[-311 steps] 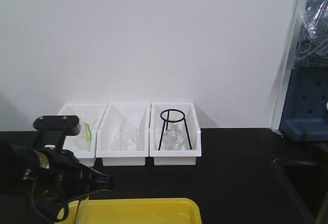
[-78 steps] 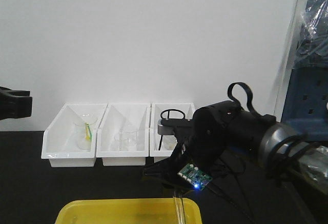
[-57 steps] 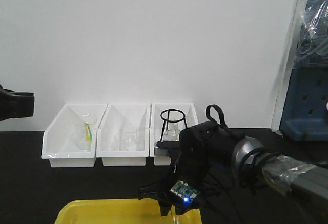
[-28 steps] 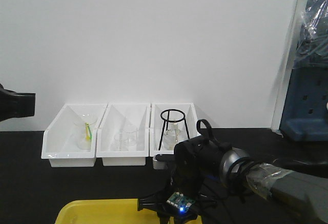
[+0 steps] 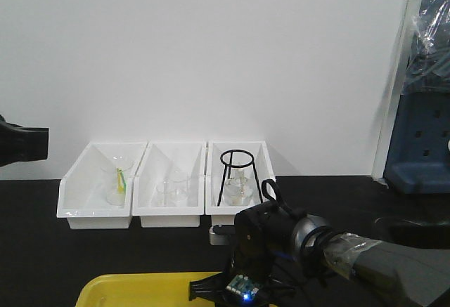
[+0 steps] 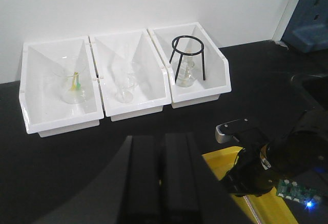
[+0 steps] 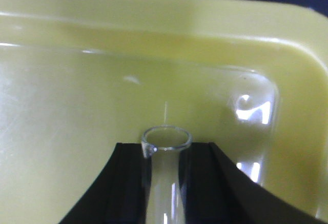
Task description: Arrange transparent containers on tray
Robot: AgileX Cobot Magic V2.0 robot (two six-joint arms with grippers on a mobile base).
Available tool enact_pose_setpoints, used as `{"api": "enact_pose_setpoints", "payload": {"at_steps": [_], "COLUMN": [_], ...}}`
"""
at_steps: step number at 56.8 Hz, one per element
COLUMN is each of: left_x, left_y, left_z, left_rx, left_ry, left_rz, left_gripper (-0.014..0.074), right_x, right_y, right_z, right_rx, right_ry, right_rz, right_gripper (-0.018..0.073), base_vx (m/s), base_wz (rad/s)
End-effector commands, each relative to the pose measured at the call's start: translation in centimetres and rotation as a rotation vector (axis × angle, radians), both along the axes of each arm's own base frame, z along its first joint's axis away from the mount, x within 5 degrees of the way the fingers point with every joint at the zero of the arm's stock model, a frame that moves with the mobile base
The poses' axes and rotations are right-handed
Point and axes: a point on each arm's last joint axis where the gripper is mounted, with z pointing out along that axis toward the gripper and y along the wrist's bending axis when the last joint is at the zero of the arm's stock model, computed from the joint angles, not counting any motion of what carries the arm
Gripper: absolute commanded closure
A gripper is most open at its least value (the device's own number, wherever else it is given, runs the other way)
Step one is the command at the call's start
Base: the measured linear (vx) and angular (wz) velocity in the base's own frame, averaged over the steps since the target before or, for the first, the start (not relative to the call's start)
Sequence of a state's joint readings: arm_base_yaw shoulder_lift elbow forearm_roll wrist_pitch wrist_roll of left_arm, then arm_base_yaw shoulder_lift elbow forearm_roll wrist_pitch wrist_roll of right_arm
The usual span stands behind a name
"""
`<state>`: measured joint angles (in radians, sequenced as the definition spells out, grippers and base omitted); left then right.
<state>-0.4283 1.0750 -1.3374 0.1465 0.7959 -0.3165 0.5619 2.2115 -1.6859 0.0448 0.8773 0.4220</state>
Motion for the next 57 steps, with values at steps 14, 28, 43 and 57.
{"api": "enact_pose_setpoints", "payload": {"at_steps": [14,28,43,57], "left_x": [-0.5,-0.5,-0.5,-0.5], "left_y": [0.1,0.1,0.1,0.1], "left_z": [1.9,1.9,1.9,1.9], "left_rx": [-0.046,-0.045,-0.045,-0.045], "left_ry": [-0.109,-0.110,-0.110,-0.110], "left_rz": [-0.012,-0.012,-0.012,-0.012], "left_gripper": [0.0492,0.0492,0.0492,0.0492], "right_x": [1.2,1.3,1.2,1.1], "right_y": [0.0,0.0,-0.1,-0.2], "right_z": [3.3,3.3,3.2,4.6], "right_rx": [0.027,0.028,0.022,0.001], "right_ry": [-0.174,-0.176,-0.167,-0.141], "right_rz": [0.019,0.019,0.021,0.026], "right_gripper": [0.0478,0.0255,0.0076,0.0065], "base_vx": [0.00,0.00,0.00,0.00], "base_wz": [0.00,0.00,0.00,0.00]}}
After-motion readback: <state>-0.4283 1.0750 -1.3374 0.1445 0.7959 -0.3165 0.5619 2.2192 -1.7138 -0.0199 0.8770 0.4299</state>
